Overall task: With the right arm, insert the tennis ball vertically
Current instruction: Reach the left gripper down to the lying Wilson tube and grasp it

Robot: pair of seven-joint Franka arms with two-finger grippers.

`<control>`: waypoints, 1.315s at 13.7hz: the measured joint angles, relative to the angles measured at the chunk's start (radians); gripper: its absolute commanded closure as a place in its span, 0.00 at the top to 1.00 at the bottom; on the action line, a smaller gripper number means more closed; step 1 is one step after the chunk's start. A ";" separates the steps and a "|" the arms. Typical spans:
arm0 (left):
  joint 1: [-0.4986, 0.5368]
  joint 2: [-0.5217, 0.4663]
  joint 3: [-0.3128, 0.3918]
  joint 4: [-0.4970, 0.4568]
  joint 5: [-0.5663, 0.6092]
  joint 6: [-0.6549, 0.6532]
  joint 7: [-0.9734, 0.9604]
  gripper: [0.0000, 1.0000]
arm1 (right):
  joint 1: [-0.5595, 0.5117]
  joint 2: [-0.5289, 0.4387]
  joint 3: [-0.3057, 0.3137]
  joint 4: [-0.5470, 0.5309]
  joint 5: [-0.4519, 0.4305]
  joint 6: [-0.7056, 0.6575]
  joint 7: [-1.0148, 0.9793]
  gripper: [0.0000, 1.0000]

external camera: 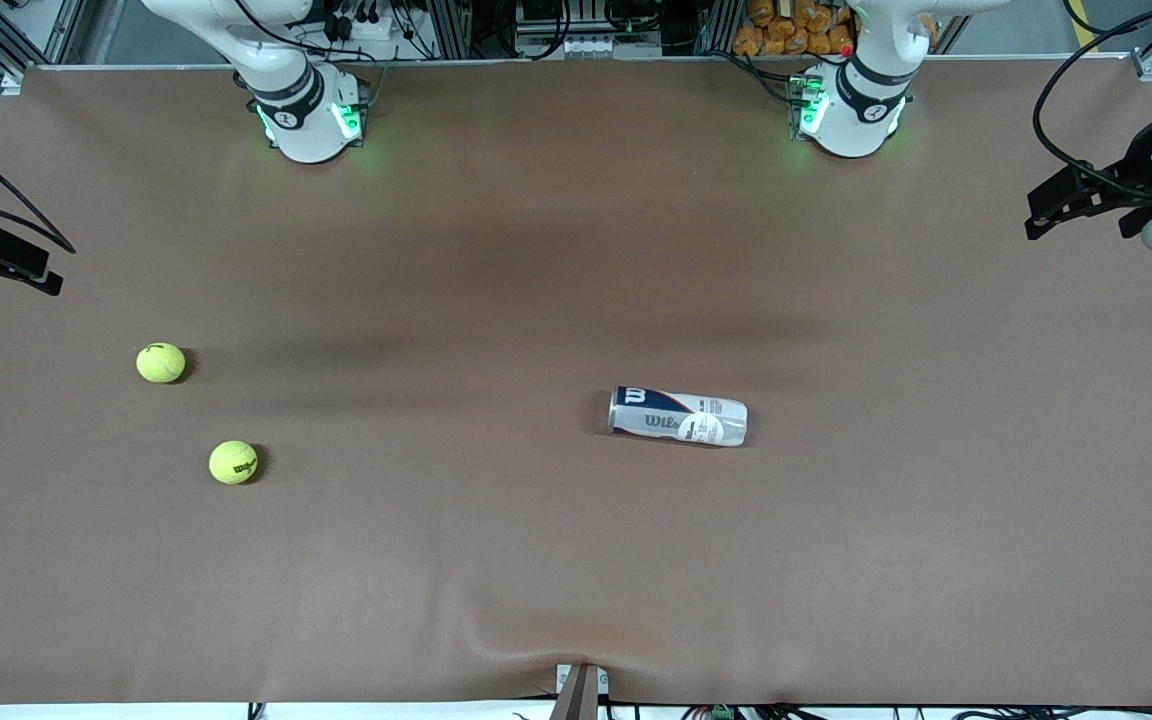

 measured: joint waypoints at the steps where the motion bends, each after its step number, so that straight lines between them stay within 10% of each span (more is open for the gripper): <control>1: -0.008 0.011 -0.002 -0.001 0.000 0.000 0.018 1.00 | 0.000 0.000 0.000 0.000 0.000 0.000 0.000 1.00; 11: -0.345 0.522 -0.051 0.172 0.203 0.045 0.273 1.00 | -0.003 0.001 -0.005 0.000 -0.001 0.000 0.000 1.00; 18: -0.444 0.665 -0.052 0.193 0.230 0.157 0.365 1.00 | 0.001 0.005 -0.001 -0.001 -0.001 -0.005 -0.002 1.00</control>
